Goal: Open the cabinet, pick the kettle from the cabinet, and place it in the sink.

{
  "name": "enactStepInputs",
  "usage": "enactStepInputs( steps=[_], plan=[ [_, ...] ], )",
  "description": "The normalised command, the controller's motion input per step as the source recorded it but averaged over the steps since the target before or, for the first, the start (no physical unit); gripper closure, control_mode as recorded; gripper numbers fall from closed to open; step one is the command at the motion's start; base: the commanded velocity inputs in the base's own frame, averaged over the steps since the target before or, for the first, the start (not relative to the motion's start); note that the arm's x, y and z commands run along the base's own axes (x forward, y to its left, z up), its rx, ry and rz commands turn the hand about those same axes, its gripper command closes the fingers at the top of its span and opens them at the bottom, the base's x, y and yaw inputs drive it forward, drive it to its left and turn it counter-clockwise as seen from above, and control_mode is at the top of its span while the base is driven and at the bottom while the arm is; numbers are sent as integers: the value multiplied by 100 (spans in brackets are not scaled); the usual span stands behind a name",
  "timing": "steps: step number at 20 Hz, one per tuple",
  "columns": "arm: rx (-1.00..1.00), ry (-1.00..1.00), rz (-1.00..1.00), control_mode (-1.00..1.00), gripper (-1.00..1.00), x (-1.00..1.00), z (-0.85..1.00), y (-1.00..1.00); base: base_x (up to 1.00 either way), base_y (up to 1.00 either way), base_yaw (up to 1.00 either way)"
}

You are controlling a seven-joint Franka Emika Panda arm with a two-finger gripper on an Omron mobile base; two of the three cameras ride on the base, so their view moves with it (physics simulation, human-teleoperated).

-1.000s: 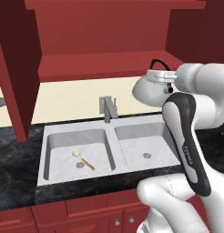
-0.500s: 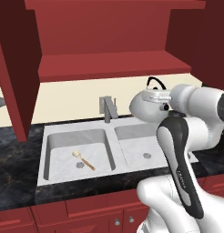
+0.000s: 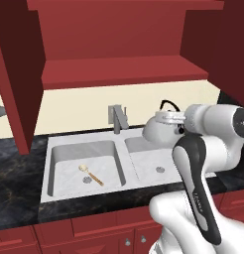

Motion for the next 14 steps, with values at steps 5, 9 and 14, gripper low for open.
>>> enactStepInputs(
  steps=[5,9,14],
  plan=[
    [5,7,0,-100,100,-1,-38,-10,0,0,0],
    [6,-12,0,-100,100,-4,-48,-5,0,0,0],
    [9,-10,0,-100,100,0,-56,-17,0,0,0]
  ],
)
